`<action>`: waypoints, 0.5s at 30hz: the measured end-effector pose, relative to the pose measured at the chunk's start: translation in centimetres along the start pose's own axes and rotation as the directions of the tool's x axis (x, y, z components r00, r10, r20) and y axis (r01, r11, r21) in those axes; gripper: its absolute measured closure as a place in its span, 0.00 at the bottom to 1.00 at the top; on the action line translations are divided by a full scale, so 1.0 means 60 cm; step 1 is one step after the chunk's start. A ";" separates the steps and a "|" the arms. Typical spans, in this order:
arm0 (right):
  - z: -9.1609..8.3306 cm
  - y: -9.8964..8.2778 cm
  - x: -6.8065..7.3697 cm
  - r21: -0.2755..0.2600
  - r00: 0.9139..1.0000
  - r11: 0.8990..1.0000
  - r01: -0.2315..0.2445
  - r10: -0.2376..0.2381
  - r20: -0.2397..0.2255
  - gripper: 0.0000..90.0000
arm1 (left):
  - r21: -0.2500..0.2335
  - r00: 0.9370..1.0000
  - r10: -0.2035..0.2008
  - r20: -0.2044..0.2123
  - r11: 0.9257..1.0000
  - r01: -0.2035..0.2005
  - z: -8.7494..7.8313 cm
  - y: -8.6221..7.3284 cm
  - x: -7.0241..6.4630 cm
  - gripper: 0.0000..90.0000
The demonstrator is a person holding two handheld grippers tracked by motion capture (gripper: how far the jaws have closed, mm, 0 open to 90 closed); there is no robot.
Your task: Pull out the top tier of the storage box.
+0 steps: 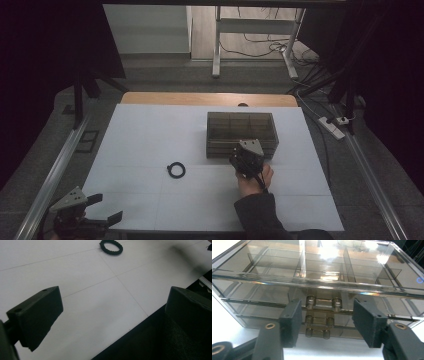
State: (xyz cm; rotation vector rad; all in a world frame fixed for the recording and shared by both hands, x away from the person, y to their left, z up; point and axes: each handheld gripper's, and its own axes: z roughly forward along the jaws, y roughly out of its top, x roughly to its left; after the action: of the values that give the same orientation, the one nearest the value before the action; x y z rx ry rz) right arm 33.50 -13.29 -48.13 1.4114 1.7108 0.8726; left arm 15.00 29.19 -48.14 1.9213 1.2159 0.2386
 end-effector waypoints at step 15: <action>0.001 0.001 0.001 0.014 0.998 0.998 -0.054 0.054 -0.016 0.61 | 0.002 1.000 0.000 0.001 1.000 0.000 0.000 0.000 0.000 0.01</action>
State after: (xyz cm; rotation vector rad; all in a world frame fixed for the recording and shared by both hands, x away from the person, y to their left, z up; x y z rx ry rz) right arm 33.57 -13.20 -48.13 1.4687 1.7010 0.9060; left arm 15.00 29.18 -48.14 1.9228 1.2152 0.2367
